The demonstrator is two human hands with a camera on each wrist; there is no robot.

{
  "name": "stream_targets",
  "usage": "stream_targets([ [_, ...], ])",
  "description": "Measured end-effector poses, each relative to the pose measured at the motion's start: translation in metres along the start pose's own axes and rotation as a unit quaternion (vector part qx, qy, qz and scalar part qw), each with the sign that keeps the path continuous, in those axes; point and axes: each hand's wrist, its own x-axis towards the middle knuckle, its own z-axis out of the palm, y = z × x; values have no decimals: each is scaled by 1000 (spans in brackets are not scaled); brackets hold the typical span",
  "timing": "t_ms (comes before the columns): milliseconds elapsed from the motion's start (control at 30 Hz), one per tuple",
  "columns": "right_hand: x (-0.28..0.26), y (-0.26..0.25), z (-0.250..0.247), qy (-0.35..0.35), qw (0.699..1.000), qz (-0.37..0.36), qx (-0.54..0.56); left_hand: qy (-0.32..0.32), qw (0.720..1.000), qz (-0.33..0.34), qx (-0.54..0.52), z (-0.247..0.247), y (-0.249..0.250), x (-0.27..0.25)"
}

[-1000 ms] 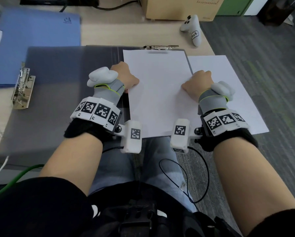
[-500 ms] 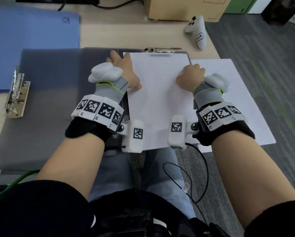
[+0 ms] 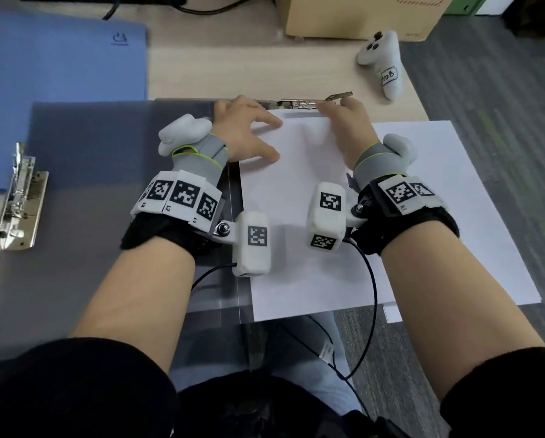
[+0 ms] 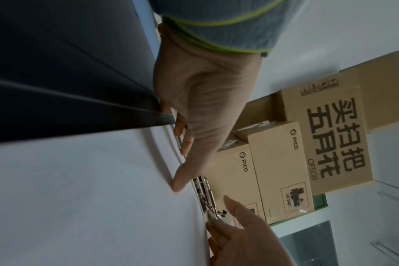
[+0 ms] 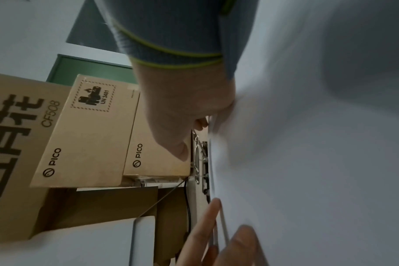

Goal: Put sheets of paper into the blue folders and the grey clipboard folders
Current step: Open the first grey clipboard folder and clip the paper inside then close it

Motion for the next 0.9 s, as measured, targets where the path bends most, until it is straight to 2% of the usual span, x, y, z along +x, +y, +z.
stream_targets([
  [100, 4, -1, 5, 16, 999, -18, 36, 12, 999, -9, -49, 0, -9, 8],
  [200, 7, -8, 14, -10, 998, -53, 35, 15, 993, -5, -115, -2, -11, 13],
  [300, 8, -16, 26, -48, 996, -76, -12, 14, 992, 8, -126, -2, -14, 19],
  [367, 11, -21, 31, -47, 994, -86, -46, 19, 991, 15, -133, -2, -17, 22],
  [567, 36, -28, 35, -77, 990, -30, -111, 14, 990, 36, -136, -4, -28, 28],
  [633, 41, -31, 38, -94, 977, -16, -189, 16, 991, 38, -130, -2, -30, 32],
  [767, 48, -30, 43, -97, 934, -46, -341, 13, 991, 27, -129, -1, -29, 32],
  [900, 40, -35, 46, -88, 916, -48, -389, 4, 991, 30, -128, 0, -27, 29],
])
